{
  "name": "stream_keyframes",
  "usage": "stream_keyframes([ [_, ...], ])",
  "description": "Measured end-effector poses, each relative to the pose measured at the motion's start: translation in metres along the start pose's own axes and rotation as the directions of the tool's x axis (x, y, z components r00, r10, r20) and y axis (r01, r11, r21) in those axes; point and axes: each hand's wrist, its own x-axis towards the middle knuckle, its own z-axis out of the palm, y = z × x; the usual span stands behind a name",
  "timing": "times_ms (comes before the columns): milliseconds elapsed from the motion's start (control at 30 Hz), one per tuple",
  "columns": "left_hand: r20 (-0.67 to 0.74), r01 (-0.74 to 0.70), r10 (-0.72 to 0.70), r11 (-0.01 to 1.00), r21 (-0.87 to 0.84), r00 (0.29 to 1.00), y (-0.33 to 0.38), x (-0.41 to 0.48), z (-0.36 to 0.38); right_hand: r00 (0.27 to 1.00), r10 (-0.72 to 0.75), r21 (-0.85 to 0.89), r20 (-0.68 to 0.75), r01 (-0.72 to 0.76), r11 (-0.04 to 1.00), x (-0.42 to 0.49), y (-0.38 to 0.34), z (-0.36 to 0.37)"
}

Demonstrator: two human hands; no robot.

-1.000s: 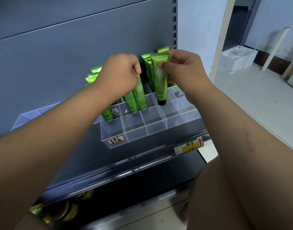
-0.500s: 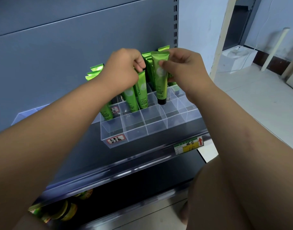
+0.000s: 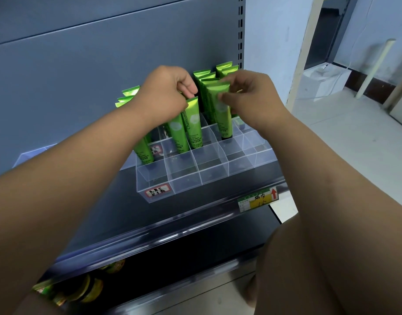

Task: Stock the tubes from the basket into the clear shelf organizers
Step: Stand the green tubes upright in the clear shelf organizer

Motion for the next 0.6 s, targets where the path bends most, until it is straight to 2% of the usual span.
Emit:
stream_keyframes([
  [200, -0.006, -0.029, 0.029, 1.000, 0.006, 1.000, 0.000, -0.001, 0.001, 0.998, -0.023, -0.206, 0.063, 0.036, 0.978, 0.005, 0.006, 0.008],
  [433, -0.024, -0.014, 0.013, 1.000, -0.002, 1.000, -0.004, -0.001, 0.000, 0.998, 0.045, -0.270, 0.038, -0.033, 0.962, 0.011, 0.006, 0.009],
  [600, -0.034, -0.013, 0.013, 1.000, -0.014, 0.999, -0.002, -0.003, 0.000, 0.999, 0.040, -0.320, 0.016, -0.032, 0.947, 0.011, 0.003, 0.007],
])
